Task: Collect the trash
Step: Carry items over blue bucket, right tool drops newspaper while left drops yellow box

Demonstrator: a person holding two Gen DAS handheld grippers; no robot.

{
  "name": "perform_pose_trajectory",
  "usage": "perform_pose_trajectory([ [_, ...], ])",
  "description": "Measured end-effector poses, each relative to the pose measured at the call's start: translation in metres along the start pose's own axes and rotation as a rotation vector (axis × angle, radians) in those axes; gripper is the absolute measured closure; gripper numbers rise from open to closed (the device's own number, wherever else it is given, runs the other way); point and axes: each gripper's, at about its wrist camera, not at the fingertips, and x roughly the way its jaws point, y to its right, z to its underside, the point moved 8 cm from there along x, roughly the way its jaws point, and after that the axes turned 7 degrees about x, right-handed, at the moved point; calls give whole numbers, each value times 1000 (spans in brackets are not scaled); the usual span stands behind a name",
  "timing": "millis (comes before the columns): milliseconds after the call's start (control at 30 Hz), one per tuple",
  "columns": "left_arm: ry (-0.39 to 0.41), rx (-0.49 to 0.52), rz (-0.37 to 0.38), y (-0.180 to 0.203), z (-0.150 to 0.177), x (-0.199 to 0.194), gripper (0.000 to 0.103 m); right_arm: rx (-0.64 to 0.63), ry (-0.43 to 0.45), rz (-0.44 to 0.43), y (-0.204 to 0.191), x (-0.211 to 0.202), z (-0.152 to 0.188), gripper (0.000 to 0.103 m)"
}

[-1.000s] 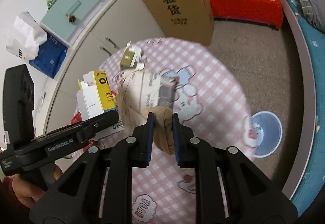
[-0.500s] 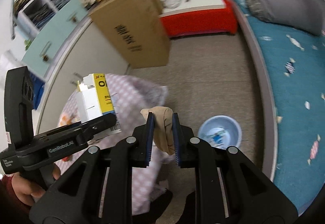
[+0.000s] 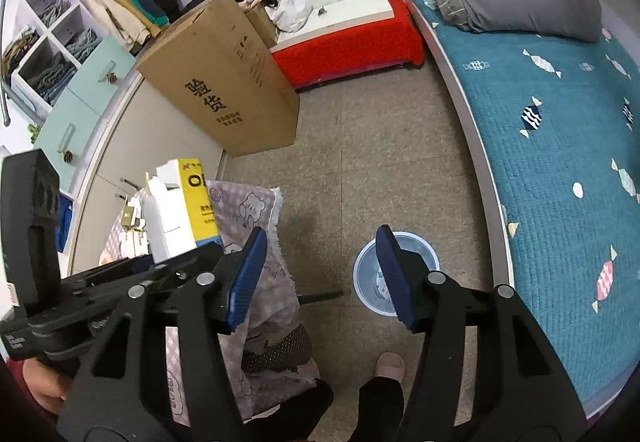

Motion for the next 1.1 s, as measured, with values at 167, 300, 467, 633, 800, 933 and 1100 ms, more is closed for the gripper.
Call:
perform_pose_trajectory([
  [167,-4,21,0,17,-5,4,58,3,21,13,13,-14,-6,43],
  [300,-4,38,-1,30,-9,6,57,12,33,15,23,-21,-9,42],
  [467,2,66,3,46,-15,6,57,21,45,15,32,-29,-10,42],
  [633,4,88,11,59,-19,6,56,31,66,11,38,-40,-13,42],
  [800,4,109,29,72,-22,7,40,41,96,10,42,-51,-15,41],
  [933,9,87,19,71,-20,5,27,49,105,8,45,-55,-14,41],
  [1100,11,57,-5,61,-12,-1,27,44,96,-1,42,-56,-8,41],
])
